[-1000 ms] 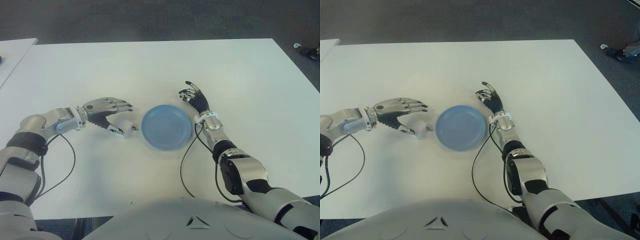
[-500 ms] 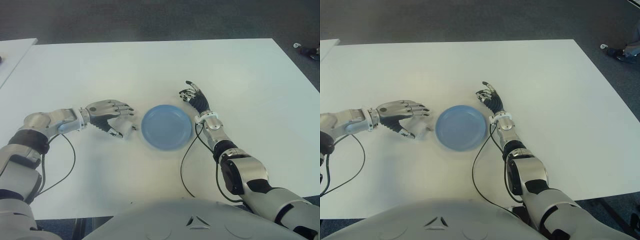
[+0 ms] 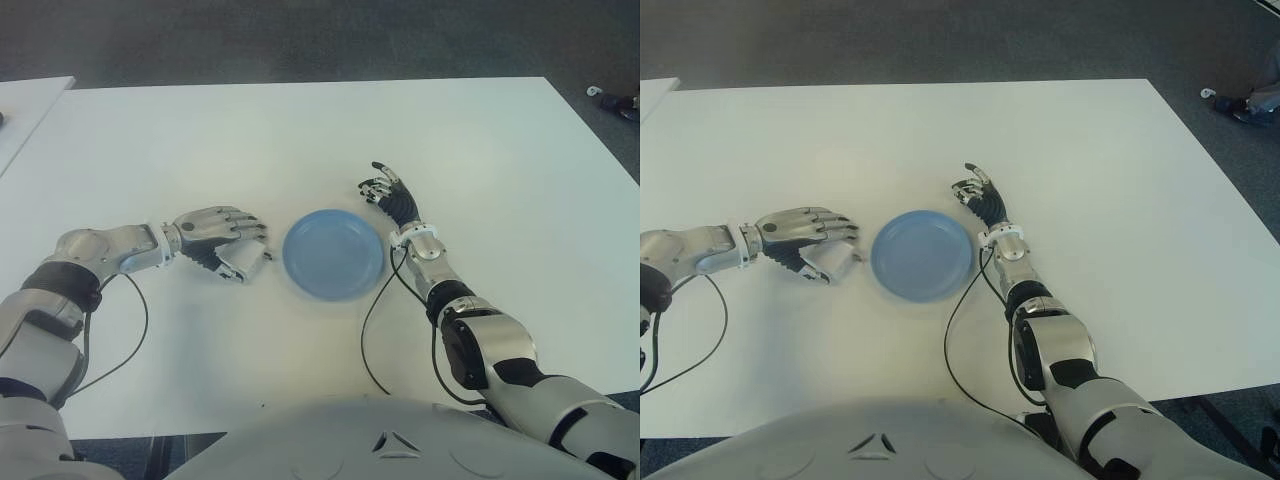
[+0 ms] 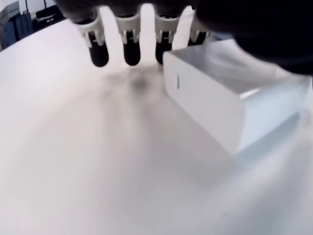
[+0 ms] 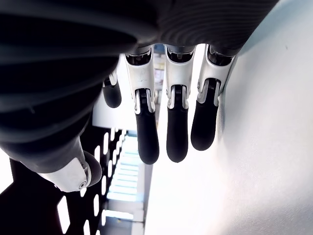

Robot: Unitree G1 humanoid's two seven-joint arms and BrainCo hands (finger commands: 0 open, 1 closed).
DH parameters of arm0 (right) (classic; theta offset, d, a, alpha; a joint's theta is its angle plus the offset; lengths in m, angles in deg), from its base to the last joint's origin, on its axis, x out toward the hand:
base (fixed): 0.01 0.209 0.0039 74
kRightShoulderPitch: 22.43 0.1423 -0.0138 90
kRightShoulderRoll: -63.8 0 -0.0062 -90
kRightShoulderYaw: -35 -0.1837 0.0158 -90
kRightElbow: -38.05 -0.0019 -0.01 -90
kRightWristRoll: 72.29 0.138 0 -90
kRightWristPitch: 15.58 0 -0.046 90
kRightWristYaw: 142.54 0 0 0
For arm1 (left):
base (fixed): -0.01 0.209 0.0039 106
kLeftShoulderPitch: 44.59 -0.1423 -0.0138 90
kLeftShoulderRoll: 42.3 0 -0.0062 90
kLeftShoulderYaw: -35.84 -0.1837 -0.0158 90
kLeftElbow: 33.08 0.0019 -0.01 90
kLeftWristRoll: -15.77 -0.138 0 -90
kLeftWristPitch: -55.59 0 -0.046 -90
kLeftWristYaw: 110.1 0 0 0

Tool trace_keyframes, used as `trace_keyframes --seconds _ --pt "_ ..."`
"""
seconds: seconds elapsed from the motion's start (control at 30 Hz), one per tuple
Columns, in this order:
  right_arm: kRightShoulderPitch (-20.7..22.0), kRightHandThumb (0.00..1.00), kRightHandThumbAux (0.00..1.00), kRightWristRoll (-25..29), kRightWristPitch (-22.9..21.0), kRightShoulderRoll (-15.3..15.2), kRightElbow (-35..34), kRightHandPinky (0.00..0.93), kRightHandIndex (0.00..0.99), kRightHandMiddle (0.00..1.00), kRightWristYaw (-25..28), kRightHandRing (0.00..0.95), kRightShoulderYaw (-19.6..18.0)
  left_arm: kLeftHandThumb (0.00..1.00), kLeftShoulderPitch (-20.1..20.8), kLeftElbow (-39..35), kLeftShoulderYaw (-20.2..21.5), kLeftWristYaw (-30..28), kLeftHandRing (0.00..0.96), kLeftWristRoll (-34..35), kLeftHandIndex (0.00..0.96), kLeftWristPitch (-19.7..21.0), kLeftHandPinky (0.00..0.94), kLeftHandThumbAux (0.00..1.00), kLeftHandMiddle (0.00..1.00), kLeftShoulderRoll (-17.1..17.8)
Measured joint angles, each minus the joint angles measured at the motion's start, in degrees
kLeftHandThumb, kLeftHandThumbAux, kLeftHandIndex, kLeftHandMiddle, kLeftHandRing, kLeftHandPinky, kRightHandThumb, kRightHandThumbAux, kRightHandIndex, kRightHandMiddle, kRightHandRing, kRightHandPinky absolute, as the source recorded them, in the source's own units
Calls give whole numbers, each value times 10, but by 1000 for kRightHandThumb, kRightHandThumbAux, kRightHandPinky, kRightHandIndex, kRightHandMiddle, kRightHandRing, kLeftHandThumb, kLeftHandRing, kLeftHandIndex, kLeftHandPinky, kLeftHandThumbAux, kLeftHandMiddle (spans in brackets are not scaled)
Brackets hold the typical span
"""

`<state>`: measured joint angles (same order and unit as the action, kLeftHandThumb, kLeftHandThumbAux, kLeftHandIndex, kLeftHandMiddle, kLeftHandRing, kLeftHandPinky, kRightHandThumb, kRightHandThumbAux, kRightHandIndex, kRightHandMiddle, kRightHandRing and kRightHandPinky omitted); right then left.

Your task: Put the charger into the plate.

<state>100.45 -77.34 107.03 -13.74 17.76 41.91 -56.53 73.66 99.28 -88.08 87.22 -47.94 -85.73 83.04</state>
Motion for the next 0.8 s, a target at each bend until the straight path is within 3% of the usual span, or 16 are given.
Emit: trace_keyframes --seconds 0.8 --pt "0 0 651 4 0 1 1 284 123 422 1 393 -11 299 10 5 -39 45 0 -23 0 16 0 135 0 6"
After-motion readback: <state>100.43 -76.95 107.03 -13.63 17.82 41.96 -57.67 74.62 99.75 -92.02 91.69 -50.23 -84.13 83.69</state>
